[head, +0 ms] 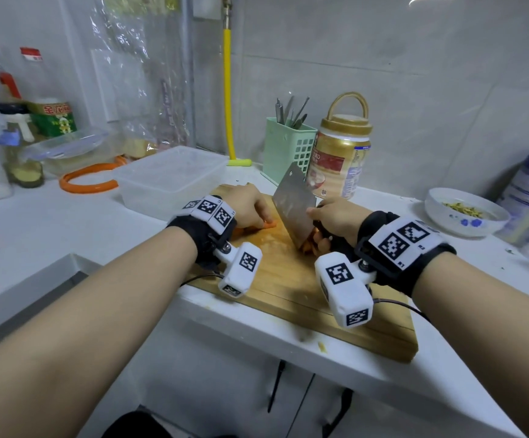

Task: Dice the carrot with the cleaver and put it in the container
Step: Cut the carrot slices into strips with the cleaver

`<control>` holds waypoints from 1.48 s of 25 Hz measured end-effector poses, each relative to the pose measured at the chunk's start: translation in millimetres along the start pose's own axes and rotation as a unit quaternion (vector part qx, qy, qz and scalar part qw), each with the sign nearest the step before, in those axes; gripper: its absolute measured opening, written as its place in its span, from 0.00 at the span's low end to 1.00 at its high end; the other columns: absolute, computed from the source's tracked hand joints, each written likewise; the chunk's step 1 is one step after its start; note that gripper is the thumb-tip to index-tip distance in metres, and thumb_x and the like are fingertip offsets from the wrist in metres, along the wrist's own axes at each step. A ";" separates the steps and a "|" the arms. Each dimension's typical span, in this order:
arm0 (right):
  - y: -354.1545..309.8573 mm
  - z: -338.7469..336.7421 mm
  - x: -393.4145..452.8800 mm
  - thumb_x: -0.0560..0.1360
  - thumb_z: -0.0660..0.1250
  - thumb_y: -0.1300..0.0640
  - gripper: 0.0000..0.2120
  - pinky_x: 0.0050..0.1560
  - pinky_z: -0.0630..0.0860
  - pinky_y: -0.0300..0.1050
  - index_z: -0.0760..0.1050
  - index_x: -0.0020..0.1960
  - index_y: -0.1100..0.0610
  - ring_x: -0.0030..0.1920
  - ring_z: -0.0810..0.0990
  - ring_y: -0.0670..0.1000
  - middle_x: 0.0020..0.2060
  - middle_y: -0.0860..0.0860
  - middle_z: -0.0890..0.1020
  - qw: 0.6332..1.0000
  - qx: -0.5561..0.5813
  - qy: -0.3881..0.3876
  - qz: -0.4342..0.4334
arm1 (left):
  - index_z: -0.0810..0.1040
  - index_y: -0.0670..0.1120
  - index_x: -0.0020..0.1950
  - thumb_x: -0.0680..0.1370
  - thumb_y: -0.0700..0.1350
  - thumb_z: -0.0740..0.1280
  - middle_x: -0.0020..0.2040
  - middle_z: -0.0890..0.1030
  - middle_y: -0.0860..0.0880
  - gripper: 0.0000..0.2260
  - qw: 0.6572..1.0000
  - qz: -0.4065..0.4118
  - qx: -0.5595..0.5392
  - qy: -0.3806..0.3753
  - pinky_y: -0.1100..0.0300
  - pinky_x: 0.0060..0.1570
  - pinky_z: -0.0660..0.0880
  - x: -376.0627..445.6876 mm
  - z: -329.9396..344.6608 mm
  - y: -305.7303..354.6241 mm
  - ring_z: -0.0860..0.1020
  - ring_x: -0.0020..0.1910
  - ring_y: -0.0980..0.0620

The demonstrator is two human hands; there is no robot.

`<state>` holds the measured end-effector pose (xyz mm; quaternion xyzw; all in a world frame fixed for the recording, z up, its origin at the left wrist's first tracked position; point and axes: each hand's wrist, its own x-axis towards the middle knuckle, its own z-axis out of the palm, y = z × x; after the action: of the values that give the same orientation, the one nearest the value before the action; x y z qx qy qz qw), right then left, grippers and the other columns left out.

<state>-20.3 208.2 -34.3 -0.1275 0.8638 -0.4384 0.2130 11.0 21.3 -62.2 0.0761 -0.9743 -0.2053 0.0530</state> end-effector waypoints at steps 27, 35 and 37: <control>-2.7 -18.2 18.1 0.81 0.59 0.57 0.08 0.22 0.67 0.36 0.66 0.46 0.60 0.19 0.70 0.50 0.28 0.55 0.73 0.980 0.194 -0.036 0.005 | 0.86 0.48 0.48 0.72 0.47 0.75 0.41 0.84 0.55 0.06 0.987 -0.011 -0.159 0.003 0.66 0.41 0.72 30.2 20.1 4.1 0.77 0.39 0.61; 11.7 -10.7 36.5 0.81 0.59 0.51 0.10 0.20 0.66 0.37 0.68 0.49 0.58 0.20 0.68 0.49 0.27 0.53 0.73 0.959 0.278 -0.054 -0.016 | 0.84 0.46 0.51 0.72 0.40 0.75 0.41 0.82 0.49 0.09 0.979 0.024 -0.201 0.001 0.70 0.41 0.71 30.7 30.6 -4.6 0.75 0.35 0.61; 9.3 -12.0 37.0 0.81 0.59 0.52 0.09 0.21 0.65 0.36 0.68 0.48 0.57 0.20 0.68 0.49 0.27 0.53 0.73 0.963 0.265 -0.047 -0.014 | 0.84 0.48 0.49 0.73 0.39 0.74 0.40 0.81 0.49 0.07 0.980 0.027 -0.197 0.006 0.68 0.41 0.71 33.5 31.9 -5.6 0.74 0.33 0.63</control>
<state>-58.8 207.0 -45.0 -0.0988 0.7037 -0.6482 0.2737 -25.5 23.0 -91.1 0.0388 -0.9162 -0.3912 0.0782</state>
